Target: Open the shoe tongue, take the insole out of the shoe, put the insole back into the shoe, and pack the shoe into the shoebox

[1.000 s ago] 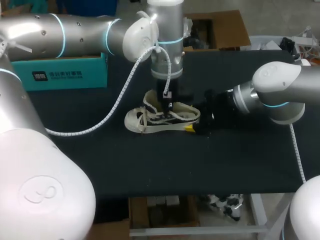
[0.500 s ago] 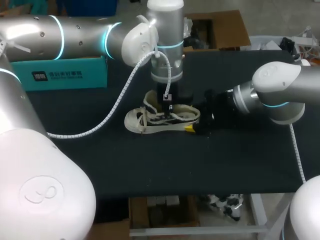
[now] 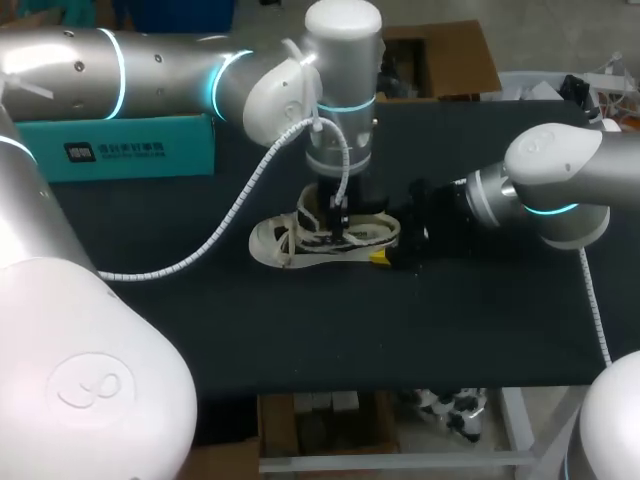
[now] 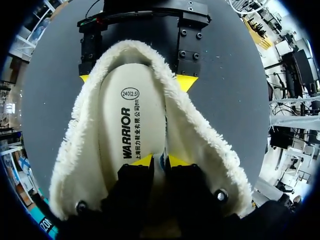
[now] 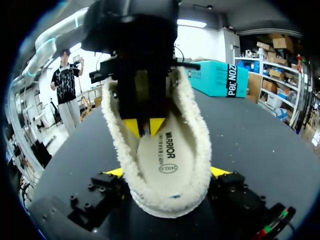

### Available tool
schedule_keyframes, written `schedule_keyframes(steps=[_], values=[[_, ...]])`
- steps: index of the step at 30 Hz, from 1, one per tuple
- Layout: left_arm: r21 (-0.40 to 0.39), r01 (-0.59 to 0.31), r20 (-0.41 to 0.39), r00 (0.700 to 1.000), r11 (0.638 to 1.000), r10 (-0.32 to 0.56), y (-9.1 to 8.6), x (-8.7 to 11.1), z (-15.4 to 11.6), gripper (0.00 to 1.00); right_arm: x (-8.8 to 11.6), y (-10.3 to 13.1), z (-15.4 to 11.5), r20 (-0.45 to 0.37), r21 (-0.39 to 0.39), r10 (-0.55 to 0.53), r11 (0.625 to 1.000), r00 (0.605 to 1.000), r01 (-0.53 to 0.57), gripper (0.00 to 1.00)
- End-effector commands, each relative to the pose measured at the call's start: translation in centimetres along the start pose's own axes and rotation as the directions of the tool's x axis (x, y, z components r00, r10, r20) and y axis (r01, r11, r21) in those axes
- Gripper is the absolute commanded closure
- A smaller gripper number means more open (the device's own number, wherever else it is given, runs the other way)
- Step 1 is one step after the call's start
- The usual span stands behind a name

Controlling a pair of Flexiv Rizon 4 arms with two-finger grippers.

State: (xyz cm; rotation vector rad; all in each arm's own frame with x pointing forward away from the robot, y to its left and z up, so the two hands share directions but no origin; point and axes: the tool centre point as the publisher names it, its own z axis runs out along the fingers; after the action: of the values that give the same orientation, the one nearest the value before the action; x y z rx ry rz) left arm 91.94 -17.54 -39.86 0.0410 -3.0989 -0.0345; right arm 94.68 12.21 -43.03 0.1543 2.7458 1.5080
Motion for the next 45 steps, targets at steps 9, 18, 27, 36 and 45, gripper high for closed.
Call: schedule_keyframes(steps=[9, 18, 27, 36, 45], values=[[-0.017, 0.025, 0.159, 0.987, 1.0, -0.022, 0.5, -2.9, 9.8, 0.69, -0.3, -0.5, 0.2, 0.0, -0.004, 0.001, 1.0, 1.0, -0.001, 1.0], [-0.053, 0.026, 0.206, 0.979, 0.998, -0.015, 0.6, -6.8, 12.5, 0.75, -0.3, -0.5, 0.2, 0.0, -0.004, 0.001, 1.0, 1.0, -0.001, 1.0], [-0.025, 0.038, 0.214, 0.976, 0.999, -0.032, 1.8, -9.0, 11.0, 1.0, -0.3, -0.5, 0.2, 0.0, -0.004, 0.001, 1.0, 1.0, -0.001, 1.0], [0.061, -0.047, 0.216, 0.976, 0.997, 0.033, 1.5, -6.4, 4.0, 1.0, -0.3, -0.5, 0.2, 0.0, -0.004, 0.001, 1.0, 1.0, -0.001, 1.0], [0.158, -0.108, 0.19, 0.979, 0.982, 0.077, 0.3, -4.0, -2.3, 1.0, -0.3, -0.5, 0.2, 0.0, -0.004, 0.001, 1.0, 1.0, -0.001, 1.0]])
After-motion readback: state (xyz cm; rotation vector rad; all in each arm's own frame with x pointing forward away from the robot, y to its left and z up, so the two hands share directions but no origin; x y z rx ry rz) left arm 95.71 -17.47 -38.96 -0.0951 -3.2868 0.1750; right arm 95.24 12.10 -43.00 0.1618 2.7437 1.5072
